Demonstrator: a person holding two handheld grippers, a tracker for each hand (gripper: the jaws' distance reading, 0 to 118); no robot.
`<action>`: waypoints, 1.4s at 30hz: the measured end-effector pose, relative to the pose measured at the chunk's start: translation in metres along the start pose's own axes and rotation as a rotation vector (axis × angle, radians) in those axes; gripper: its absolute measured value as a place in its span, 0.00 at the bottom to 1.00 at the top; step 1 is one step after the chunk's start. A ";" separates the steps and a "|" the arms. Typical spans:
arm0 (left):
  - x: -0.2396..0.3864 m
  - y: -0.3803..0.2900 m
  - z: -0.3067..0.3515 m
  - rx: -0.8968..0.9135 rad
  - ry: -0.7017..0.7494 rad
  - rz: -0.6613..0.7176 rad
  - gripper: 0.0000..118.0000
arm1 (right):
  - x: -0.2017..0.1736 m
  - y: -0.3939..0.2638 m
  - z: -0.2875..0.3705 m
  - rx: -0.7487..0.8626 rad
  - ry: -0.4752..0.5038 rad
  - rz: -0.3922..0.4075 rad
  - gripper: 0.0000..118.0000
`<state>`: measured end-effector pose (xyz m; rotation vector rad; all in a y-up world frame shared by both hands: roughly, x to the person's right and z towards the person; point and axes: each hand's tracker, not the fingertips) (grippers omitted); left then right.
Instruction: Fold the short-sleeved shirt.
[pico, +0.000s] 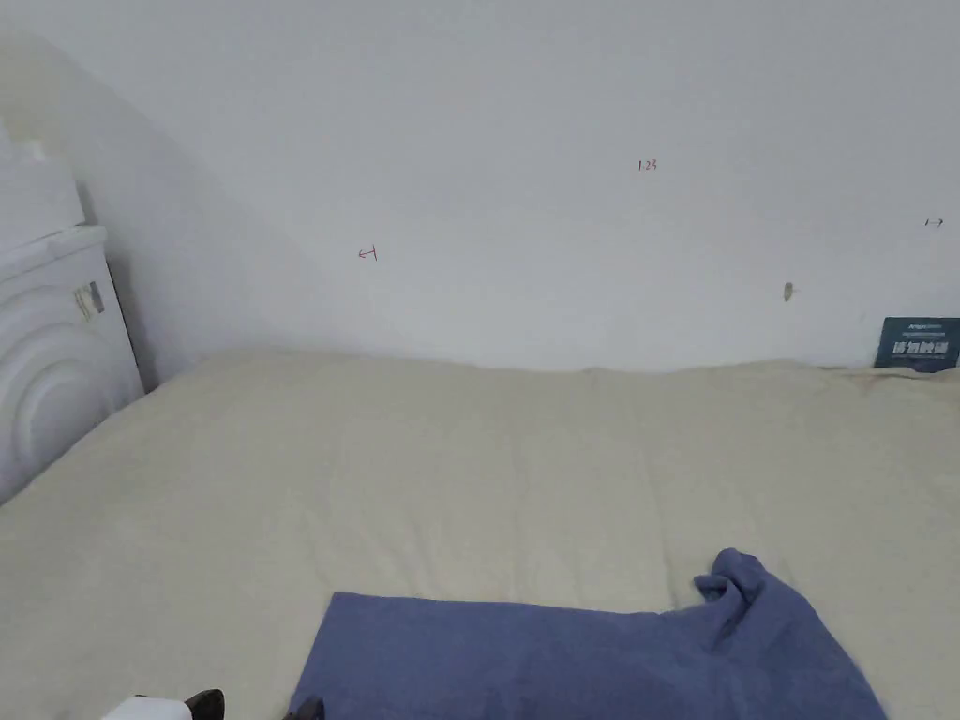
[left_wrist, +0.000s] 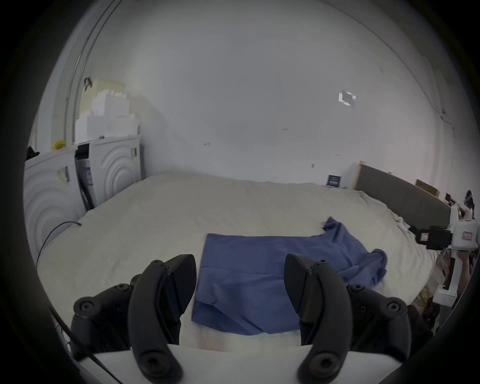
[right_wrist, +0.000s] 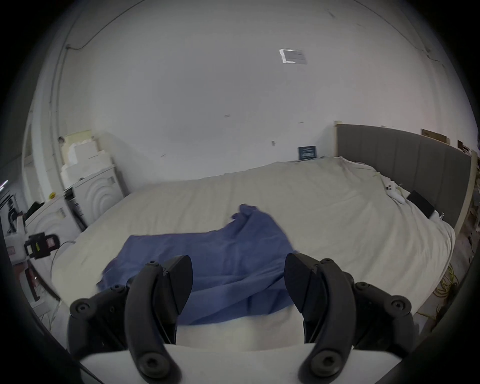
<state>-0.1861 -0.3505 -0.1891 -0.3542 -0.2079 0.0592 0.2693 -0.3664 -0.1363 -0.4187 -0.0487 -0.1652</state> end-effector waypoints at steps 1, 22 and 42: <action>0.004 -0.003 0.003 -0.003 0.003 0.011 0.62 | -0.005 -0.005 0.003 -0.005 0.001 0.007 0.65; -0.005 -0.074 -0.011 -0.195 0.057 0.099 0.02 | -0.011 -0.053 0.016 -0.107 0.021 -0.054 0.02; -0.029 -0.129 -0.150 -0.384 0.248 -0.009 0.34 | 0.013 -0.066 -0.006 -0.207 -0.020 -0.127 0.02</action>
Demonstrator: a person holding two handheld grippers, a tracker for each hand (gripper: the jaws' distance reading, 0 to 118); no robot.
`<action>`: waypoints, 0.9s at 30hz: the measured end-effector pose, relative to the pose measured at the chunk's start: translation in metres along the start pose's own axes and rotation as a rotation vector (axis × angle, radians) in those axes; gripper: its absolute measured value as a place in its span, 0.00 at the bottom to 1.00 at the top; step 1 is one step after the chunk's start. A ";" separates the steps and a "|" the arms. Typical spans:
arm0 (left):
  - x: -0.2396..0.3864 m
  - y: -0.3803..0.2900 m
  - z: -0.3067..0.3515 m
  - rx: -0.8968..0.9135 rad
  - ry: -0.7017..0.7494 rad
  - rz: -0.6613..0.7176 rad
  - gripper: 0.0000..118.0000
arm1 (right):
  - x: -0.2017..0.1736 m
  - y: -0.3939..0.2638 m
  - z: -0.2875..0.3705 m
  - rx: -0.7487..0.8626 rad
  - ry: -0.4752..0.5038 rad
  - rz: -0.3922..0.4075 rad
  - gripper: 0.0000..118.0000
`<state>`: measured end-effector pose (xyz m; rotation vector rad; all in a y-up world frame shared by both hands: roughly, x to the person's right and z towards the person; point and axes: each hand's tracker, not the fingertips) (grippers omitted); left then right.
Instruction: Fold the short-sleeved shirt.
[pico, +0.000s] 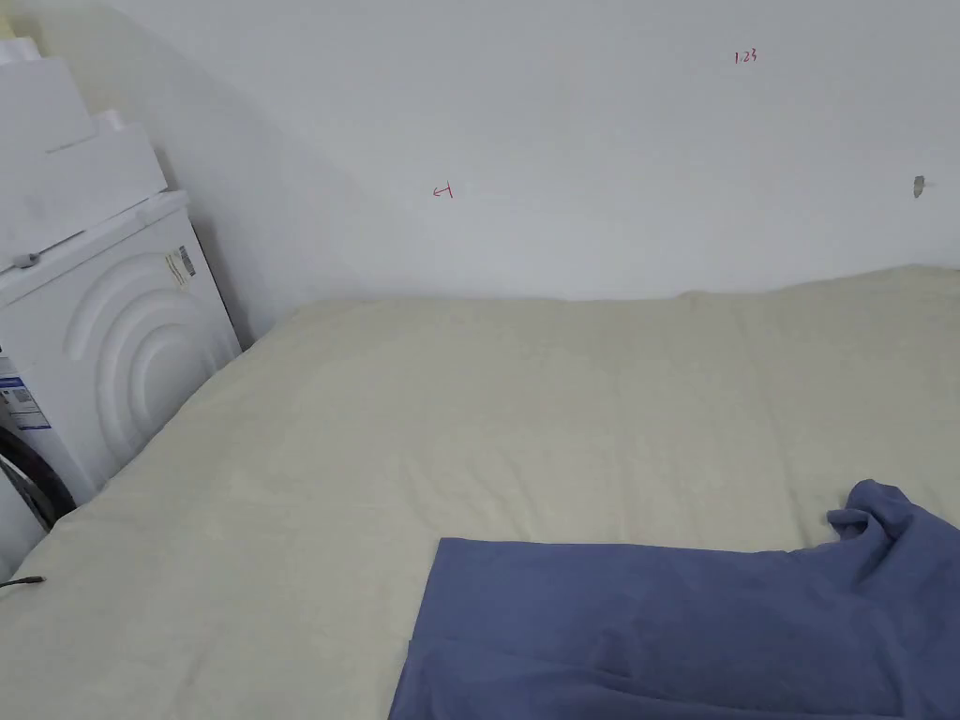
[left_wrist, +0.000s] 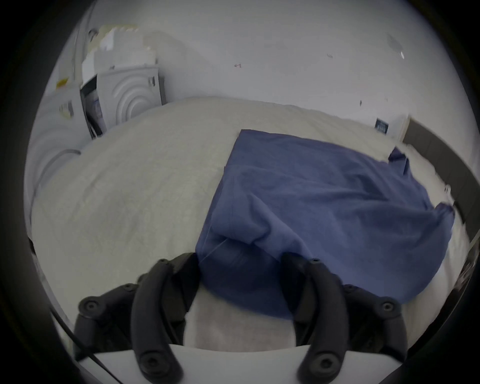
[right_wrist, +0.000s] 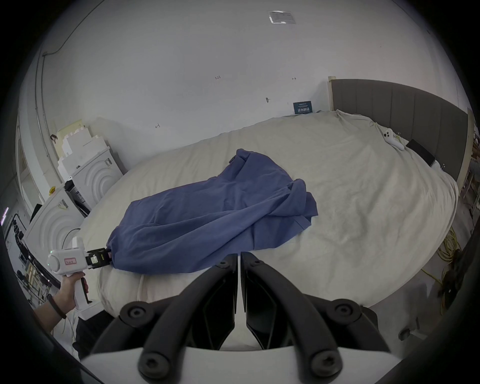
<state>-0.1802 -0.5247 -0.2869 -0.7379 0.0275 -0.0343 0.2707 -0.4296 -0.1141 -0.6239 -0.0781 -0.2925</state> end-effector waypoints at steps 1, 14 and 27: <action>0.003 -0.001 0.003 0.014 -0.043 -0.010 0.15 | 0.000 0.000 -0.001 -0.002 -0.002 -0.002 0.02; -0.006 -0.002 -0.008 -0.026 -0.091 0.043 0.13 | 0.049 0.015 -0.077 0.019 -0.138 -0.161 0.72; -0.008 0.001 -0.006 -0.032 -0.096 0.115 0.13 | 0.047 0.012 -0.164 -0.081 -0.250 -0.125 0.17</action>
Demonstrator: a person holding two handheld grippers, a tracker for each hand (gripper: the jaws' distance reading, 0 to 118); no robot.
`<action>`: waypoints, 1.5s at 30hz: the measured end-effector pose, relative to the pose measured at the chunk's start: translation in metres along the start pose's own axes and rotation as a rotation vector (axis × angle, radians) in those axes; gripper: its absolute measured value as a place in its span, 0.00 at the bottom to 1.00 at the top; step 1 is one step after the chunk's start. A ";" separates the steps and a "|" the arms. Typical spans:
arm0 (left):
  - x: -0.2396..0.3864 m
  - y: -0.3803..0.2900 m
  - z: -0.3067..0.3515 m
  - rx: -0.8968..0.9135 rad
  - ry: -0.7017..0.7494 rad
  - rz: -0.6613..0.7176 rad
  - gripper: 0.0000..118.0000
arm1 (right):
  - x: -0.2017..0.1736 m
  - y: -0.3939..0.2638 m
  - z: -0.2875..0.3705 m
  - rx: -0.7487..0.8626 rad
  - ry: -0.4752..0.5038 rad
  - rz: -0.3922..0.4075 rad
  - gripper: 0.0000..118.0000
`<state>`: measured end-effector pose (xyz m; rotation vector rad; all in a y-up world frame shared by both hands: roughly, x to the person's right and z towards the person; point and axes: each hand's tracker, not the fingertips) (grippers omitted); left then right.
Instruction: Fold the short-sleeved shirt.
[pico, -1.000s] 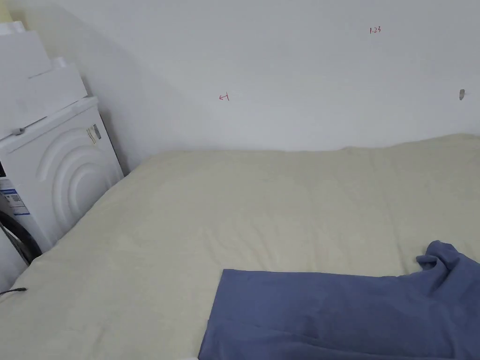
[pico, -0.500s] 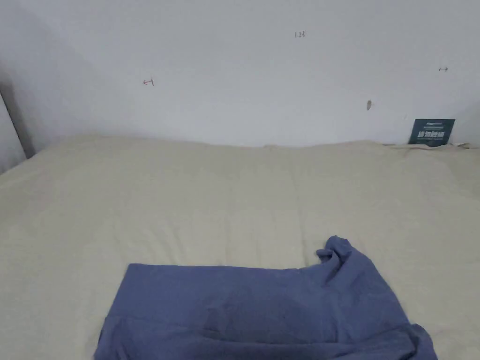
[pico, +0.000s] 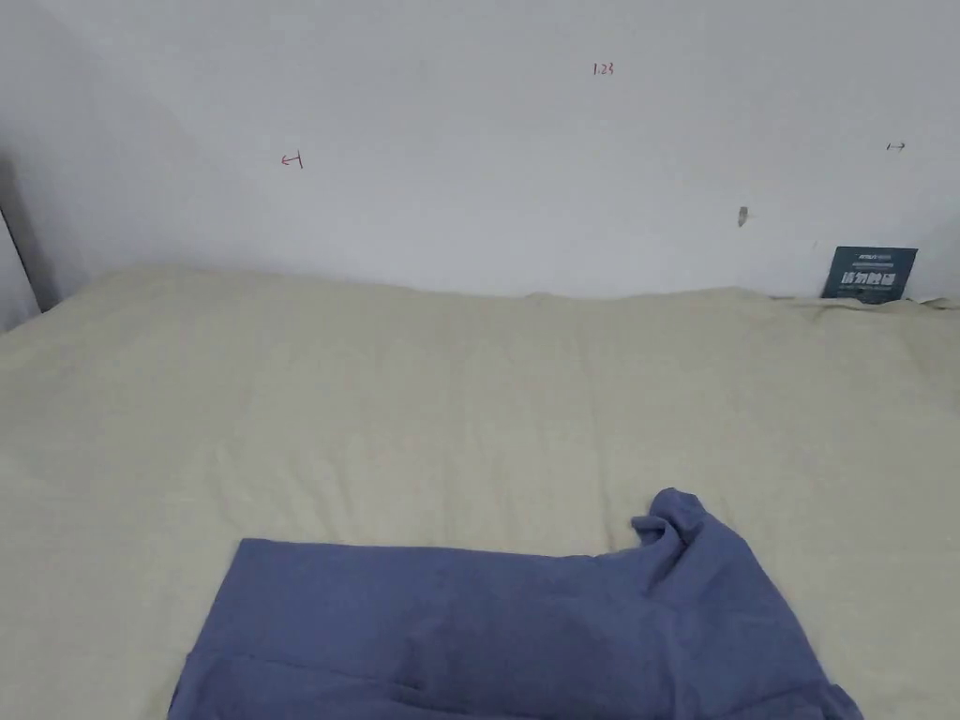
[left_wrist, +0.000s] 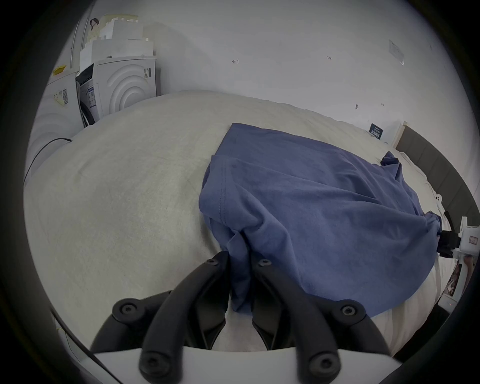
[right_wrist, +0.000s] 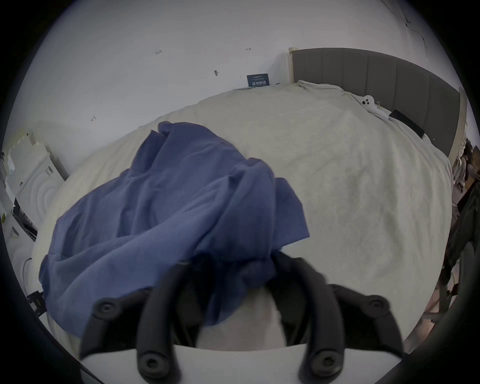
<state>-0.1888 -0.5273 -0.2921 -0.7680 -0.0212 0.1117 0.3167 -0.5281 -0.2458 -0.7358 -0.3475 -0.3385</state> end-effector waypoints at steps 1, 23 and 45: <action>0.000 0.002 0.001 -0.005 -0.001 0.011 0.13 | 0.001 0.000 0.001 0.004 0.013 -0.030 0.07; -0.033 -0.022 0.093 -0.005 -0.116 0.112 0.05 | 0.041 -0.029 0.094 0.013 0.040 -0.013 0.05; -0.045 0.007 0.172 0.232 0.027 -0.017 0.76 | 0.033 -0.013 0.168 0.263 -0.133 0.406 0.64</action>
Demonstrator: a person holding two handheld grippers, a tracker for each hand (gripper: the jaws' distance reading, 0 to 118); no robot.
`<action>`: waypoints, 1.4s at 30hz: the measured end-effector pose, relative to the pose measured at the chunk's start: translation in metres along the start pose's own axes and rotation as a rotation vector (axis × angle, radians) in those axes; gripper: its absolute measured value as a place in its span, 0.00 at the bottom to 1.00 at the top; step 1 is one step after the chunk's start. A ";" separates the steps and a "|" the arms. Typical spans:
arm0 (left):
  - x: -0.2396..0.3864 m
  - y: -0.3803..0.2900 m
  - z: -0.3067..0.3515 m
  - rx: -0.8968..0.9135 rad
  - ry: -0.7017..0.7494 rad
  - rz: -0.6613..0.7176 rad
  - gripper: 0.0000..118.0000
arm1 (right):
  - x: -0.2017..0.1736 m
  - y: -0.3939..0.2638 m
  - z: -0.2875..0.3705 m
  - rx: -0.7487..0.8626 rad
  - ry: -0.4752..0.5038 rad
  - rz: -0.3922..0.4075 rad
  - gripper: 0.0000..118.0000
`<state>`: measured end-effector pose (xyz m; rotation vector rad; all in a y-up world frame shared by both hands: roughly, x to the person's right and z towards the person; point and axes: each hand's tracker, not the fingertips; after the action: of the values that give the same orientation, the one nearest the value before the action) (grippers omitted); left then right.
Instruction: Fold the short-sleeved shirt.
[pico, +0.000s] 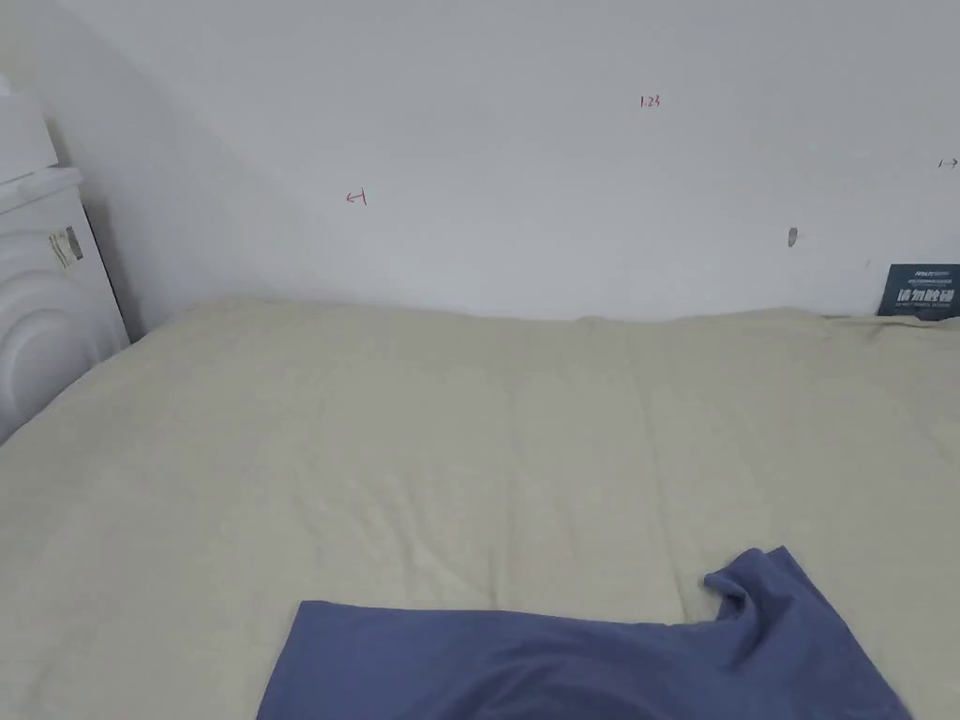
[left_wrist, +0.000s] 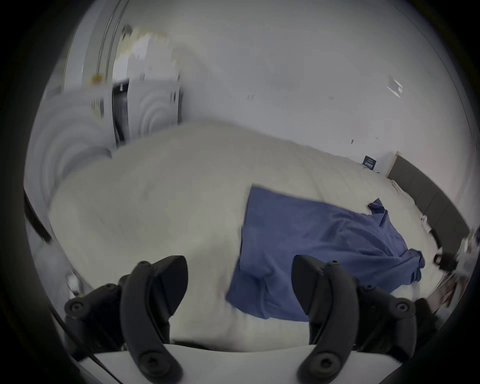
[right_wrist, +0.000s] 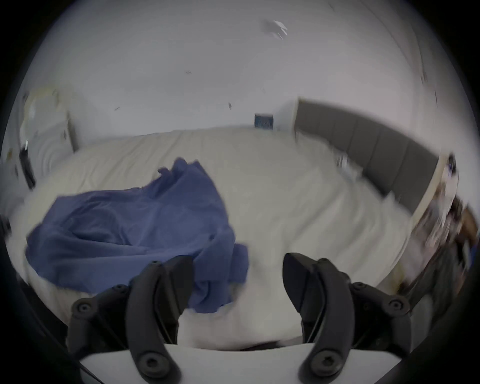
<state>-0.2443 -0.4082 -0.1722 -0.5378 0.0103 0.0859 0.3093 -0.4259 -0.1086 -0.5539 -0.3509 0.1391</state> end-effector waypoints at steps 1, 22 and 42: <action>0.006 0.011 0.010 0.028 0.000 -0.041 0.79 | -0.003 0.009 0.011 0.043 0.001 0.020 0.64; 0.107 0.027 0.049 0.141 -0.238 -0.086 0.18 | -0.057 0.050 0.055 0.109 0.418 -0.213 0.01; 0.080 0.008 0.048 0.099 -0.295 0.018 0.00 | -0.060 0.034 0.044 0.098 0.537 -0.345 0.01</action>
<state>-0.1655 -0.3703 -0.1377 -0.4226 -0.2673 0.1807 0.2358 -0.3885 -0.1092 -0.4073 0.0869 -0.3208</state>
